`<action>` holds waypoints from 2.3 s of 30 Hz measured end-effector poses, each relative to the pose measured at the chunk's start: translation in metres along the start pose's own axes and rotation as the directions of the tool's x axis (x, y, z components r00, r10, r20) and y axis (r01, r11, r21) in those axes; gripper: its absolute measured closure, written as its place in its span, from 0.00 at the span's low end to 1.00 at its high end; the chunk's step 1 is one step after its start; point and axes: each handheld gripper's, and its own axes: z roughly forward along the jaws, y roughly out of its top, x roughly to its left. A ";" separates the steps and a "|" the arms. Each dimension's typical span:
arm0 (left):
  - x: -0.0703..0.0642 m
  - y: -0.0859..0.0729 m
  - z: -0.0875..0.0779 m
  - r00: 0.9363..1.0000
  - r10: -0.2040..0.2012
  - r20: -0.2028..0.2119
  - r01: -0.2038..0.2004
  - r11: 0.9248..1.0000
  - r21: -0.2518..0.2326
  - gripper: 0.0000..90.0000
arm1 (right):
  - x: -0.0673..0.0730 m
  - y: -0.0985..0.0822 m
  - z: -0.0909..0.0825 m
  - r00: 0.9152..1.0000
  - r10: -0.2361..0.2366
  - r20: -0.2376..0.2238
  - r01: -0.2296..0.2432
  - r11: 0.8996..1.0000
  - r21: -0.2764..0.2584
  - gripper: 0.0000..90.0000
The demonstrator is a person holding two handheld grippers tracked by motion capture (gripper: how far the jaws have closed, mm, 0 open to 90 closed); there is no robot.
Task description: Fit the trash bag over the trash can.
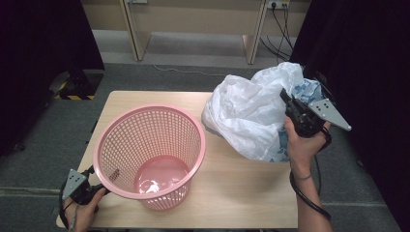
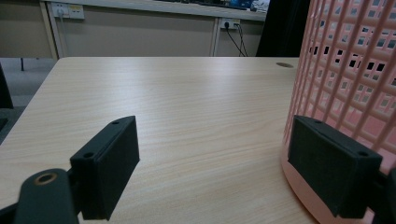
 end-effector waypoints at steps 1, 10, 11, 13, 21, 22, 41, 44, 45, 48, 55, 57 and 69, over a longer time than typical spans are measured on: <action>0.000 0.000 0.000 1.000 0.000 0.000 0.000 1.000 0.000 0.18 | 0.000 0.001 0.000 1.000 0.002 0.000 -0.002 1.000 -0.002 1.00; 0.000 0.000 0.000 1.000 0.000 0.000 0.000 1.000 0.000 0.18 | 0.000 0.014 -0.001 1.000 0.000 0.000 0.000 1.000 -0.030 1.00; 0.000 0.000 0.000 1.000 -0.001 0.000 0.001 1.000 0.000 0.18 | 0.001 0.016 -0.001 1.000 -0.001 -0.001 0.001 0.999 -0.032 1.00; 0.000 0.000 0.000 1.000 0.000 0.000 0.000 1.000 0.001 0.18 | 0.001 0.017 -0.001 1.000 -0.003 -0.002 0.002 0.999 -0.032 1.00; 0.000 0.000 0.000 1.000 0.001 0.000 -0.001 1.000 0.001 0.18 | 0.002 0.025 -0.001 1.000 -0.007 -0.002 0.007 0.999 -0.051 1.00; 0.000 0.000 0.000 1.000 0.001 0.000 -0.001 1.000 0.001 0.18 | 0.002 0.025 -0.001 1.000 -0.007 -0.003 0.007 0.999 -0.054 1.00; 0.000 0.000 0.000 1.000 0.001 0.000 -0.001 1.000 0.001 0.18 | 0.006 0.041 -0.002 1.000 -0.015 -0.012 0.013 0.996 -0.086 1.00; 0.000 0.000 0.000 1.000 0.001 0.000 -0.001 1.000 0.001 0.18 | 0.007 0.044 -0.002 1.000 -0.014 -0.013 0.013 0.996 -0.093 1.00; 0.000 0.000 0.000 1.000 0.001 0.000 -0.001 1.000 0.001 0.18 | 0.007 0.045 -0.001 1.000 -0.018 -0.014 0.016 0.995 -0.095 1.00; 0.000 0.000 0.000 1.000 0.002 0.001 -0.002 1.000 0.001 0.18 | 0.008 0.048 -0.001 1.000 -0.020 -0.018 0.018 0.995 -0.100 1.00; 0.000 0.000 0.000 1.000 0.003 0.001 -0.003 1.000 0.001 0.18 | 0.011 0.054 0.000 0.999 -0.023 -0.025 0.020 0.993 -0.113 1.00; 0.000 0.000 0.000 1.000 0.003 0.001 -0.003 1.000 0.001 0.18 | 0.011 0.055 0.000 0.999 -0.018 -0.029 0.015 0.993 -0.117 1.00; 0.000 0.000 0.000 1.000 0.005 0.001 -0.005 1.000 0.002 0.18 | 0.015 0.066 -0.001 0.999 -0.020 -0.038 0.015 0.990 -0.142 1.00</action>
